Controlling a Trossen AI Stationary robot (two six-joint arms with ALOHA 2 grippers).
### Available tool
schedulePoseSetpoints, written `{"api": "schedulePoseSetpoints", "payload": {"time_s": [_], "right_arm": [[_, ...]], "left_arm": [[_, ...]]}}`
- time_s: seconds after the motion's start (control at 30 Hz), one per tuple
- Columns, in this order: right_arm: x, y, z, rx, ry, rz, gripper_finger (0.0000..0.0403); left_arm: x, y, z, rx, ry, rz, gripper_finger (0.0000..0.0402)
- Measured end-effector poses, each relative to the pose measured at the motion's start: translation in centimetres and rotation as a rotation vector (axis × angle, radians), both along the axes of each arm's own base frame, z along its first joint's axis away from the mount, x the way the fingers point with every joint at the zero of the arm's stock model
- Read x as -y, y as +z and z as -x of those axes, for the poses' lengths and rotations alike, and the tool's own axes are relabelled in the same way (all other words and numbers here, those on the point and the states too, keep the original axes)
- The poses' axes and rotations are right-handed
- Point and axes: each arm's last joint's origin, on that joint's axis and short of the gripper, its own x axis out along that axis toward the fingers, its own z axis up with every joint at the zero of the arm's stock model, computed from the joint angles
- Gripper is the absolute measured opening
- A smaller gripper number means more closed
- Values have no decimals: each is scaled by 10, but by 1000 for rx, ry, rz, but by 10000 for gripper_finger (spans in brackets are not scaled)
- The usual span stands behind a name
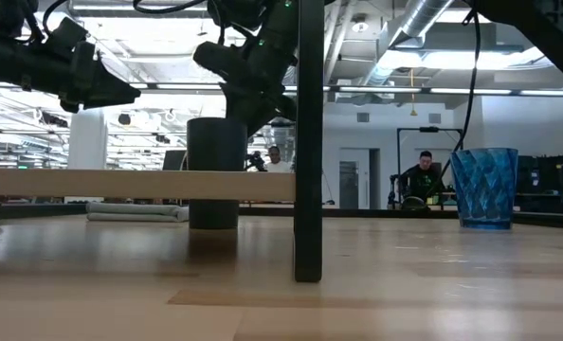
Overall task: Stack small to large cups/mugs on shelf
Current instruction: Put the black cup on the shelf
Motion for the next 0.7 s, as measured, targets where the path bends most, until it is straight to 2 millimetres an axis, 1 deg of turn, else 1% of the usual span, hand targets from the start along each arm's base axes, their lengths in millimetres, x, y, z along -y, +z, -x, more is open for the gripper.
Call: {"api": "schedulePoseSetpoints", "payload": {"time_s": [0.2,0.3,0.4,0.53,0.6,0.7], "right_arm": [[0,0,0,-1,8,4,164],[0,0,0,-4,40,20,198],[0,2,0,-3,45,23,222],[1,20,0,22,52,28,238],[1,30,0,36,51,31,239],[2,49,1,61,75,49,240]], "left_arm": [[0,0,0,0,0,0,174],[0,0,0,4,-1,4,174],[0,1,0,13,-16,3,174],[1,1,0,17,-24,3,174],[1,1,0,17,-24,3,174],[1,1,0,18,-25,4,174]]}}
